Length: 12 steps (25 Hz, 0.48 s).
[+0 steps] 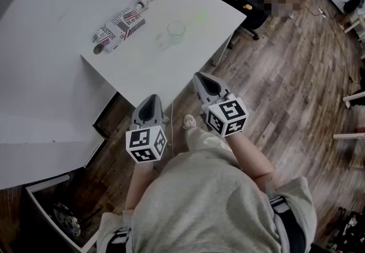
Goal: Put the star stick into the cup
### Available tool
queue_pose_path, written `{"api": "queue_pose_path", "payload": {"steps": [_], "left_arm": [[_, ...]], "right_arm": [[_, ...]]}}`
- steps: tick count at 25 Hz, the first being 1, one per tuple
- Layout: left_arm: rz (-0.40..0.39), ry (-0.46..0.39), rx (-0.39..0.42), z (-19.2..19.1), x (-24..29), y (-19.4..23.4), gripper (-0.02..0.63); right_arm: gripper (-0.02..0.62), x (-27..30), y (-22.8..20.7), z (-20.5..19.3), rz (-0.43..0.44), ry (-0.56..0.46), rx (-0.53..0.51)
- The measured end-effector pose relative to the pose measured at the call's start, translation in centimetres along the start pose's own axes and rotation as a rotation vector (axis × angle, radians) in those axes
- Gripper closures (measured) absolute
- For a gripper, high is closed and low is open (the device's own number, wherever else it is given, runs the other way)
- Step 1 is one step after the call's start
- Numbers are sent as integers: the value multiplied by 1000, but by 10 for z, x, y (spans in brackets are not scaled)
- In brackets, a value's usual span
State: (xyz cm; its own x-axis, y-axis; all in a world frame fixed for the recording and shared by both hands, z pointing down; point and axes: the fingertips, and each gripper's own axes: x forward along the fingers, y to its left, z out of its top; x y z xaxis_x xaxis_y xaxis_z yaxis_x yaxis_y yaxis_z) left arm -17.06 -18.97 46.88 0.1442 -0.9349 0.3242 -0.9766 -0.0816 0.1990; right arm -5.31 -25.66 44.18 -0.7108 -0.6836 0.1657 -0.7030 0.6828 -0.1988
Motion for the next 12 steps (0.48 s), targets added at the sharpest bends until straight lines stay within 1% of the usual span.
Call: {"api": "queue_pose_path", "payload": {"steps": [6,12], "left_arm": [[11,-20,-3,-7,-36,-11,594],[20,-37,-5,-15,-65,-21,594]], "right_arm": [[601,-38,30,-4,21,-8,-15],[601,-70,57,-13,63,-6,-33]]}}
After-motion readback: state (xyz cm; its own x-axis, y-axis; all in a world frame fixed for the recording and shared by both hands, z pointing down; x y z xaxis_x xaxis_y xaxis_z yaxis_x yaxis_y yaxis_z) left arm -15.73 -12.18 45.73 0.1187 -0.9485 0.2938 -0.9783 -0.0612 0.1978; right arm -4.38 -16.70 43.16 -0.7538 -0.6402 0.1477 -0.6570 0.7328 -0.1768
